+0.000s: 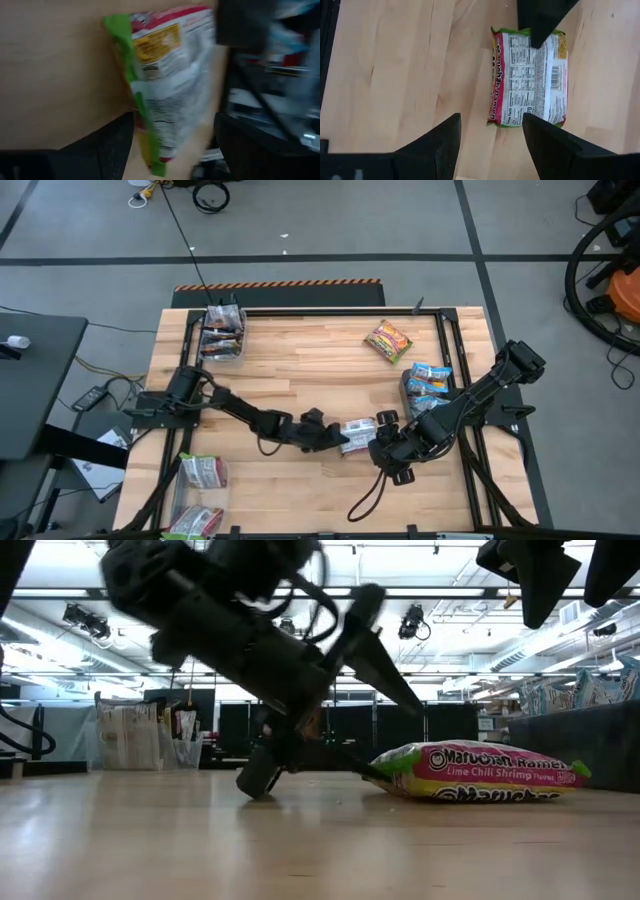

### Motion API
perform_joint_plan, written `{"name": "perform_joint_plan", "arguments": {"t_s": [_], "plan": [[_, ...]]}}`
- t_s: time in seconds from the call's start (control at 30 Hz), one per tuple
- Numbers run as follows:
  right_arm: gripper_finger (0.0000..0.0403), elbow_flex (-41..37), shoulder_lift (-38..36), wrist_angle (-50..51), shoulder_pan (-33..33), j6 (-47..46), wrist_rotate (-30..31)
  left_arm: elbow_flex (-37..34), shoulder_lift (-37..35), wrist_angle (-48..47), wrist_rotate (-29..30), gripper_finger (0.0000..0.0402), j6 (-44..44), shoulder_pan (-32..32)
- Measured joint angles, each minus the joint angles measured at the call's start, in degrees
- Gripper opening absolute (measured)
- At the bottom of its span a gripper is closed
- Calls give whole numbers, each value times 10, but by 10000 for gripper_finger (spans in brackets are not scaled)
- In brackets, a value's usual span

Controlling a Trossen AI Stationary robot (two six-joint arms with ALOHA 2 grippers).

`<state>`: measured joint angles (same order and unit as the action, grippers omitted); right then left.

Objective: Sort Maruchan noodles
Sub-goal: Put the green noodle pack into the bottom transparent bin

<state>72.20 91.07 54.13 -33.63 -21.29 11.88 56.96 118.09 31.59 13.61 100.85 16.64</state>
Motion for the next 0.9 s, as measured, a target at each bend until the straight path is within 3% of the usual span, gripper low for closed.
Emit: {"name": "perform_joint_plan", "arguments": {"t_s": [0.13,0.27,0.4,0.57,0.73,0.9], "plan": [[218,0,0,1,0,-15,0,59,1,-135,-14,279,3,0],[218,0,5,27,0,-7,16,90,2,-191,-5,279,23,-2],[218,-16,13,62,0,36,14,90,11,-179,32,279,80,-6],[218,-46,13,61,0,43,-16,97,45,-77,69,274,92,-11],[218,-49,13,57,-2,14,-18,121,54,-114,76,234,78,-11],[218,-45,13,64,-8,-13,-44,138,55,-186,64,164,85,-23]]}}
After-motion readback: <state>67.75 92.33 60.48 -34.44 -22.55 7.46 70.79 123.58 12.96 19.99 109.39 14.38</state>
